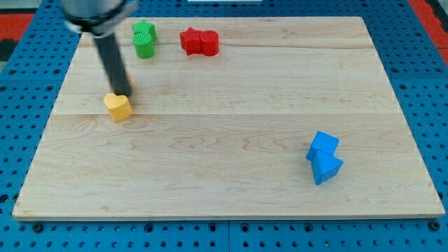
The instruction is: Move the yellow blocks towards the green circle
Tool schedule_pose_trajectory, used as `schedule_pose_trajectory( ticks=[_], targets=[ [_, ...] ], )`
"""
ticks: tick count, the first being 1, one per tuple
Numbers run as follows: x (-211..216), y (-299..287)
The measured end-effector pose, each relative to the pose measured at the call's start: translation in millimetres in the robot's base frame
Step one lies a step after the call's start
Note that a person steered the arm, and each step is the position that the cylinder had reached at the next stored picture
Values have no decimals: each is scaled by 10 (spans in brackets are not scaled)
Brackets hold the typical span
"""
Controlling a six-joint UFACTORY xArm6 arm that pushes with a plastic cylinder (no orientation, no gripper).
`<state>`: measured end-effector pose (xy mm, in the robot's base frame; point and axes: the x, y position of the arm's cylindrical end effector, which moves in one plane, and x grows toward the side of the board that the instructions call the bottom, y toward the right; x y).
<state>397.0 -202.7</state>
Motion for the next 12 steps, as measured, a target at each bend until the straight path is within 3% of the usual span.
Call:
schedule_pose_trajectory(
  ticks=[1, 3, 5, 8, 10, 11, 12],
  targets=[
    [-94, -210],
    [-49, 309],
    [-461, -320],
    [-414, -971],
    [-791, -526],
    [-750, -359],
    [-284, 48]
  ],
)
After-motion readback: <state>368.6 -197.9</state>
